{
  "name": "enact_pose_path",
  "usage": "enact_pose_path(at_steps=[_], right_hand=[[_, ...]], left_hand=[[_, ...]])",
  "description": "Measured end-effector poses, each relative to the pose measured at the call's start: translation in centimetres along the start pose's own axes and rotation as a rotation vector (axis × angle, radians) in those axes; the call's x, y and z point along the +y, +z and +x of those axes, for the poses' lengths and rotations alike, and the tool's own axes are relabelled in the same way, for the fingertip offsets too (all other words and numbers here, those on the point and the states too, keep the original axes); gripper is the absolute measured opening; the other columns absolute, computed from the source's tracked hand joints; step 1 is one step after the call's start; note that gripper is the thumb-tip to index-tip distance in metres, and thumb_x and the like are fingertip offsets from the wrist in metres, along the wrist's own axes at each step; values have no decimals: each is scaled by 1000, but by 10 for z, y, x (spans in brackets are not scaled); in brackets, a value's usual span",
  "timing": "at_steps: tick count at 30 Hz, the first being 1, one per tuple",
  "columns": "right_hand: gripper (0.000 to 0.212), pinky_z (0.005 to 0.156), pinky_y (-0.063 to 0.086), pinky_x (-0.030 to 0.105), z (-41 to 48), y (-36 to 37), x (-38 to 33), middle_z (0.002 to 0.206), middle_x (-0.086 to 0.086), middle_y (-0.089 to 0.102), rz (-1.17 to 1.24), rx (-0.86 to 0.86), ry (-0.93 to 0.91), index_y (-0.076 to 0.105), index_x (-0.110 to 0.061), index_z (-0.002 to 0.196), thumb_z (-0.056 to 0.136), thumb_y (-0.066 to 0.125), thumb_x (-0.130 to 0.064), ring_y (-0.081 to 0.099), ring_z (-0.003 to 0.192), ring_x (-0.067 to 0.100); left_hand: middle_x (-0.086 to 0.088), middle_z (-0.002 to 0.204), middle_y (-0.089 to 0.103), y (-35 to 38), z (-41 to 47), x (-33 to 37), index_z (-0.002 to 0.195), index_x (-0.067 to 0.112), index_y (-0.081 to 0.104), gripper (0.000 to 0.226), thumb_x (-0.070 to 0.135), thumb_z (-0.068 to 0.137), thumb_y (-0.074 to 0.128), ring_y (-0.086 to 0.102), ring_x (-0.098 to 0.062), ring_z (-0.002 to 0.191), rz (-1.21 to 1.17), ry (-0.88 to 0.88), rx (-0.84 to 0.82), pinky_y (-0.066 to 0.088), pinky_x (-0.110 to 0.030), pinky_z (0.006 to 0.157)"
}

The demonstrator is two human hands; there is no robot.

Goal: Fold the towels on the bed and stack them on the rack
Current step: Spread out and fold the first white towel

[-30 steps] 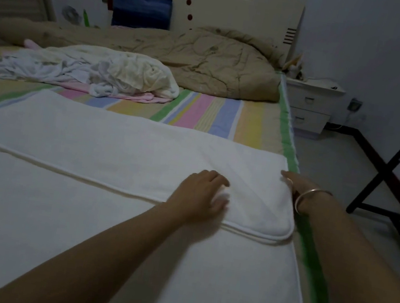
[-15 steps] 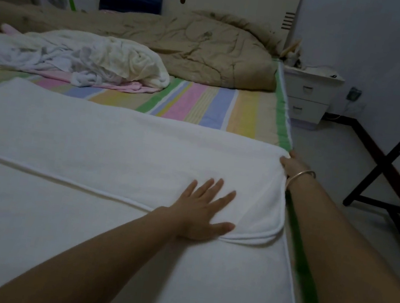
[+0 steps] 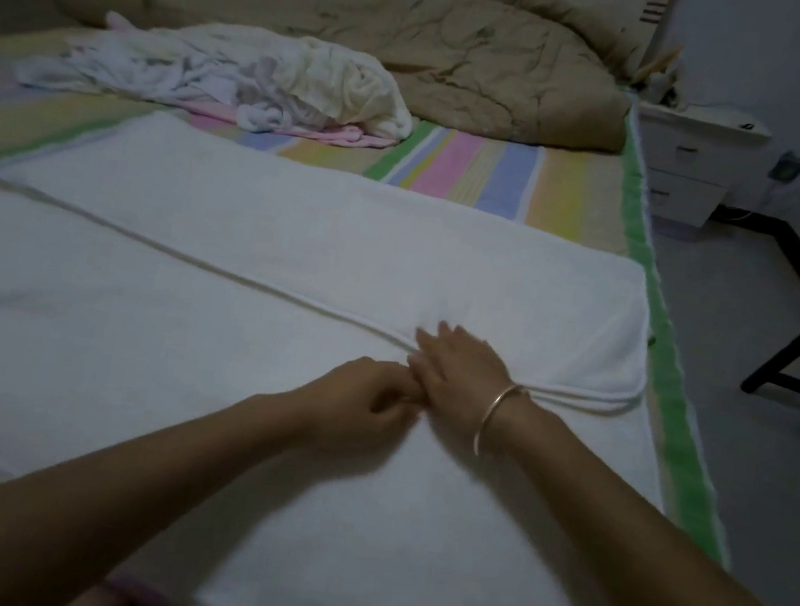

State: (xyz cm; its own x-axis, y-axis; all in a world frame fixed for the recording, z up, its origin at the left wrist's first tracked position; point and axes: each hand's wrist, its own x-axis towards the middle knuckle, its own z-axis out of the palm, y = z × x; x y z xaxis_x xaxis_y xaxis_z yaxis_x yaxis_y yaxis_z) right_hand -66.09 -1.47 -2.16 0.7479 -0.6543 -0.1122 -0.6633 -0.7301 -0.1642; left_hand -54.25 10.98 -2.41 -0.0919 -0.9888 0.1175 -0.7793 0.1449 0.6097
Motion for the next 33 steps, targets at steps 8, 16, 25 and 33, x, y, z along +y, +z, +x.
enact_pose_path(at_steps=[8, 16, 25, 33], right_hand=[[83, 114, 21, 36, -95, 17, -136, 149, 9, 38, 72, -45, -420, 43, -21, 141, 77, 8, -61, 32, 137, 28], [54, 65, 49, 38, -116, 37, -191, 98, 3, 54, -48, 194, -523, 54, -19, 100, 65, 66, -58, 51, 81, 23], [30, 78, 46, 31, -109, 21, -195, 110, -4, 63, 17, 21, -409, 65, -24, 104, 85, 56, -45, 58, 99, 21], [26, 78, 38, 25, -44, -29, -145, 110, 5, 66, 142, -79, -205, 68, -19, 105, 97, 49, -35, 59, 104, 22]], left_hand=[[13, 93, 68, -63, -148, -48, 87, 28, 73, 19, 40, 82, 59, 64, -1, 89, 47, -82, 235, 53, -35, 78], [18, 112, 62, -85, -212, -68, 105, 33, 67, 52, 71, 70, 66, 56, 0, 106, 130, -57, 147, 46, -27, 92], [10, 120, 59, -82, -216, -76, 118, 29, 61, 52, 54, 72, 64, 56, -13, 109, 303, 23, 41, 43, -37, 95], [3, 97, 70, -149, -193, -99, 102, 20, 70, 50, 54, 78, 44, 66, -19, 89, 332, -156, 221, 52, -35, 75]])
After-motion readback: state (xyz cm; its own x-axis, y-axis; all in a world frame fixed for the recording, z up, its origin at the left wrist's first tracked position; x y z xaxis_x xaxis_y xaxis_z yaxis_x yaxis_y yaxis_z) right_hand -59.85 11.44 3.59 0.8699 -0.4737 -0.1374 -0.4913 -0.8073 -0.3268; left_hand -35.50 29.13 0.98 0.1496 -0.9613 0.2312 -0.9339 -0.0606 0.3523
